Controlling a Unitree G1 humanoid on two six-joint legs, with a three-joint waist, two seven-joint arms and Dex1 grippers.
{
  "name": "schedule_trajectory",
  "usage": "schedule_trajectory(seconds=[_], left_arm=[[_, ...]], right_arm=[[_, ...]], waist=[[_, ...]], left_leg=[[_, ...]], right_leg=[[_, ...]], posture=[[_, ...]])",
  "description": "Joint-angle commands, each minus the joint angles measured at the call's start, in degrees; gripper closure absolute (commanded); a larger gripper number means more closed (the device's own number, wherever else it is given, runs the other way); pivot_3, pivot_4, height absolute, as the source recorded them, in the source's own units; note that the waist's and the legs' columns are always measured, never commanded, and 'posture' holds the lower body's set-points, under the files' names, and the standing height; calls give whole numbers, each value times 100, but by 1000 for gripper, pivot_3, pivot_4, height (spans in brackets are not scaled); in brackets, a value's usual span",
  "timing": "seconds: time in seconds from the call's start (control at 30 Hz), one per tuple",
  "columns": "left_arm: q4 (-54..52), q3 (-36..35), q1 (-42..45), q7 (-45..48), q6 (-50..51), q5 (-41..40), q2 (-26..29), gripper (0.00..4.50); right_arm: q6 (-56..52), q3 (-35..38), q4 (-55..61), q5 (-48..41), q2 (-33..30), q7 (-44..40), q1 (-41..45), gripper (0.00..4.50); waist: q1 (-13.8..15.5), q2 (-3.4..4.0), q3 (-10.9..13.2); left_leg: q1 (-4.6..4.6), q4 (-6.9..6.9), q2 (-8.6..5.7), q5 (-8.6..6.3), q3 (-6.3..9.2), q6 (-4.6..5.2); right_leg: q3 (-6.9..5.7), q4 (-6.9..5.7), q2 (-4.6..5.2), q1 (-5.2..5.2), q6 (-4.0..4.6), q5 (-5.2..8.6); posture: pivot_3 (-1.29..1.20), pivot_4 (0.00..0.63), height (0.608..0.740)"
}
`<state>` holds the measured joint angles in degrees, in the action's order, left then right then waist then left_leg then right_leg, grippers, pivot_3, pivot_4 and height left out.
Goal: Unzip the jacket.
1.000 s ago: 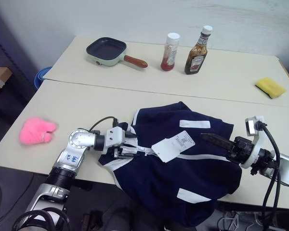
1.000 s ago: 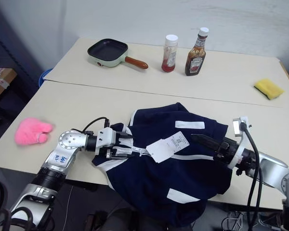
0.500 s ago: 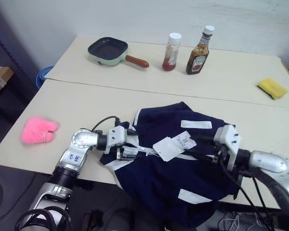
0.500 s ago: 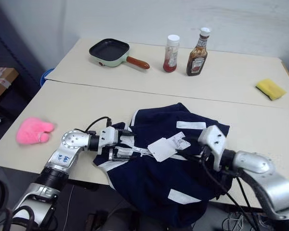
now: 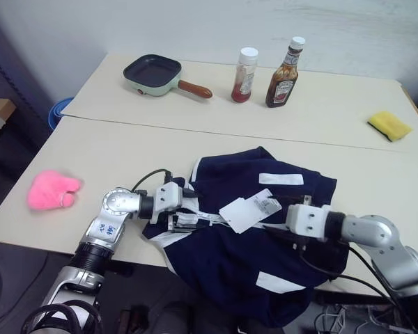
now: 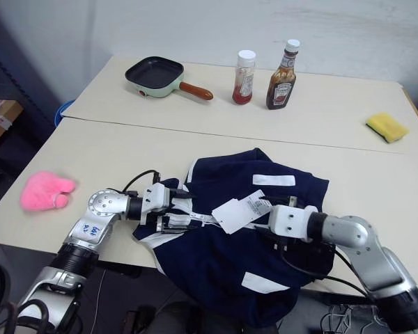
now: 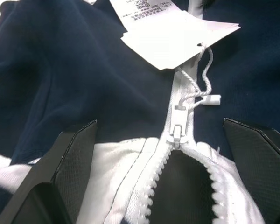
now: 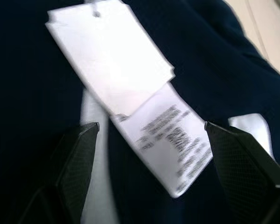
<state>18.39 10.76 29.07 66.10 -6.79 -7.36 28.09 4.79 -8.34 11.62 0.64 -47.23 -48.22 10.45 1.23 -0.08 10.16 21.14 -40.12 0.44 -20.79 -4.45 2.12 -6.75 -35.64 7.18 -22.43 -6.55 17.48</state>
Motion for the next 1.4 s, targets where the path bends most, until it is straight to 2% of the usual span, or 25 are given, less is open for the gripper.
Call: schedule_trajectory(seconds=[0.03, 0.3, 0.43, 0.63, 0.73, 0.87, 1.03, 1.13, 1.4], left_arm=[[22, 163, -11, 27, 1, 115, -36, 0], [111, 186, 84, -45, -20, 150, -124, 0], [154, 183, 102, -91, -32, 168, -165, 0], [188, 173, 125, -143, -18, 169, -211, 0], [185, 169, 123, -143, 10, 160, -220, 0], [173, 172, 112, -175, 105, 174, -214, 0], [235, 278, 147, -192, 292, 290, -216, 0], [324, 387, 195, -255, 451, 469, -152, 0], [530, 639, 218, -388, 588, 753, 4, 0]], right_arm=[[175, -307, -277, 396, 162, -24, 320, 716], [611, -543, -838, 704, 715, 195, 953, 716], [977, -662, -948, 840, 881, 212, 1003, 716], [1579, -744, -1535, 1543, 1132, 955, 1088, 716], [1734, -910, -1720, 1672, 1207, 959, 1070, 716], [1963, -992, -1694, 1561, 1262, 865, 1068, 1564], [1996, -911, -1536, 1468, 1210, 836, 1017, 3393], [1969, -610, -1364, 1402, 1088, 981, 906, 4469], [1590, 500, -788, 1548, 386, 1422, 279, 4469]], waist=[[-1, 0, 0], [9, 0, 0], [9, 0, 0], [-4, 0, 0], [-6, 0, 0], [-13, 0, 0], [0, 0, 0], [12, 0, 0], [5, 4, -3]], left_leg=[[1, 0, 2, 0, 0, 0], [2, -1, -1, 1, 2, 0], [4, -1, -2, 1, 3, 1], [2, -1, -1, 1, 4, 0], [0, -2, 0, 2, 3, -1], [-6, -2, 1, 3, 3, -2], [-5, -3, -1, 4, 4, 0], [-5, -3, -2, 4, 4, 0], [-10, -2, -13, 6, 15, 4]], right_leg=[[-1, 1, -1, 0, 0, 0], [-3, -1, 0, 1, 0, 0], [-5, -1, 0, 1, -1, 0], [-4, -2, 0, 1, 0, 0], [-3, -3, 0, 2, 0, 0], [-3, -3, -1, 8, 0, 0], [-3, -5, 0, 8, -1, 0], [-3, -5, 1, 8, -1, 0], [-7, -6, 12, 17, -2, -1]], posture=[[0, 150, 740], [0, 150, 740], [0, 150, 740], [0, 150, 740], [0, 150, 740], [0, 150, 740], [0, 150, 740], [0, 150, 740], [0, 150, 740]])
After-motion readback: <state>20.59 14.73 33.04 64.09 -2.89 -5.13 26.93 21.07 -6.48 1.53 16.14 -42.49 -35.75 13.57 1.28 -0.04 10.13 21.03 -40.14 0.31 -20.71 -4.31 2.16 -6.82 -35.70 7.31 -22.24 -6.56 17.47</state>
